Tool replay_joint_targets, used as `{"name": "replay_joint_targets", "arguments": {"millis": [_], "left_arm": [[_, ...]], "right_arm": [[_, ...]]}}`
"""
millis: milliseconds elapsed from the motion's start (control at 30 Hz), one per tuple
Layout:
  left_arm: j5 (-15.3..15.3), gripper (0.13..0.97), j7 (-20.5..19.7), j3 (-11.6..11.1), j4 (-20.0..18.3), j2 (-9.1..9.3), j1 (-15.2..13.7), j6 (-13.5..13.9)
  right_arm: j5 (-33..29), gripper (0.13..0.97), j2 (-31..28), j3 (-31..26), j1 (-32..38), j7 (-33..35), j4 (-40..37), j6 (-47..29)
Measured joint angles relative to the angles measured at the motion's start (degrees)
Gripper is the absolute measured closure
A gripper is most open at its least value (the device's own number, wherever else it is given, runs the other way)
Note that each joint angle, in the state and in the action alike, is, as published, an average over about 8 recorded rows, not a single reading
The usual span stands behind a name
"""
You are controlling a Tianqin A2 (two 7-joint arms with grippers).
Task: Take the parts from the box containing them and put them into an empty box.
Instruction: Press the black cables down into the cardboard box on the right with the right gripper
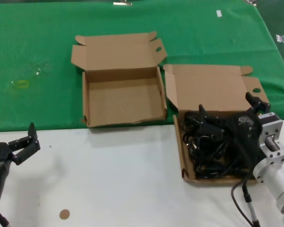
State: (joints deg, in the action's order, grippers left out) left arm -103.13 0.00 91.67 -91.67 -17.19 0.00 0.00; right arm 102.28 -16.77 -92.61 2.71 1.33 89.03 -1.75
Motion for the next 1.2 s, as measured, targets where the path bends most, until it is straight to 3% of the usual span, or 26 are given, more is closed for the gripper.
{"name": "replay_joint_targets", "arguments": {"millis": [1200], "left_arm": [[0.0, 0.155, 0.0, 0.0, 0.0, 0.00, 0.0, 0.0]], "right_arm": [[0.0, 0.129, 0.0, 0.0, 0.0, 0.0, 0.0, 0.0]]}}
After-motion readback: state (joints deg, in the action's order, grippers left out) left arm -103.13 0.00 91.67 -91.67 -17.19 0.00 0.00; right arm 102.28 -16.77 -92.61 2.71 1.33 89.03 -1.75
